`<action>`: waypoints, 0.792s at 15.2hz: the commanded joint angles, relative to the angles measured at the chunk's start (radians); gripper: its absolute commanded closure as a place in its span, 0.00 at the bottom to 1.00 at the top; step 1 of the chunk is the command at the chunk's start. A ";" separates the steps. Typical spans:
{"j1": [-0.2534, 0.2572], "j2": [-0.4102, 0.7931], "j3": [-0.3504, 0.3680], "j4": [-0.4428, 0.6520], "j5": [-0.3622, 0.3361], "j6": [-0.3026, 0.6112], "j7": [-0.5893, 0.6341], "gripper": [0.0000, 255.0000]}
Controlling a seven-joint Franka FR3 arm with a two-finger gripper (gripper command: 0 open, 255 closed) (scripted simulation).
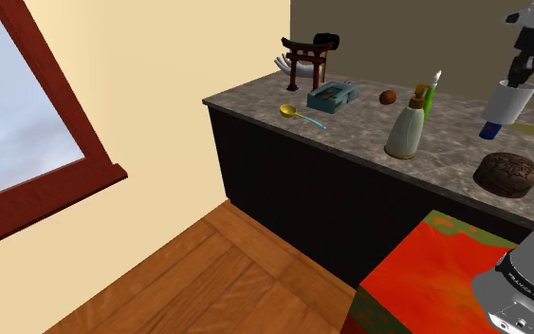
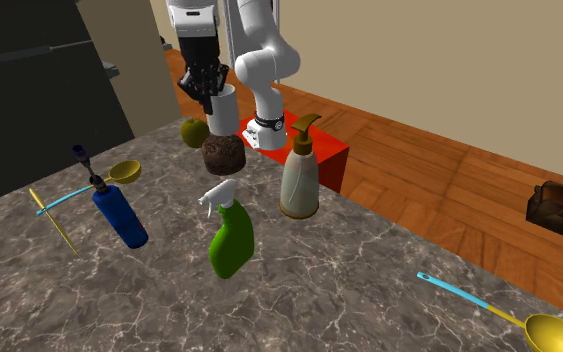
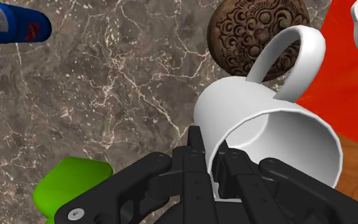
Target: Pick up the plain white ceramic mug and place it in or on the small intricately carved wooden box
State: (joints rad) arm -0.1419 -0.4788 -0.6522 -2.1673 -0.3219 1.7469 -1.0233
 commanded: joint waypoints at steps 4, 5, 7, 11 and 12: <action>-0.089 -0.186 0.030 -0.104 -0.083 -0.072 -0.021 1.00; -0.107 -0.219 0.034 -0.120 -0.096 -0.088 -0.028 1.00; -0.144 -0.285 0.041 -0.149 -0.122 -0.121 -0.047 1.00; -0.163 -0.314 0.030 -0.199 -0.143 -0.098 -0.051 1.00; -0.164 -0.315 0.025 -0.212 -0.147 -0.086 -0.050 1.00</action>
State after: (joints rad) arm -0.3047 -0.7932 -0.6214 -2.3667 -0.4645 1.6479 -1.0735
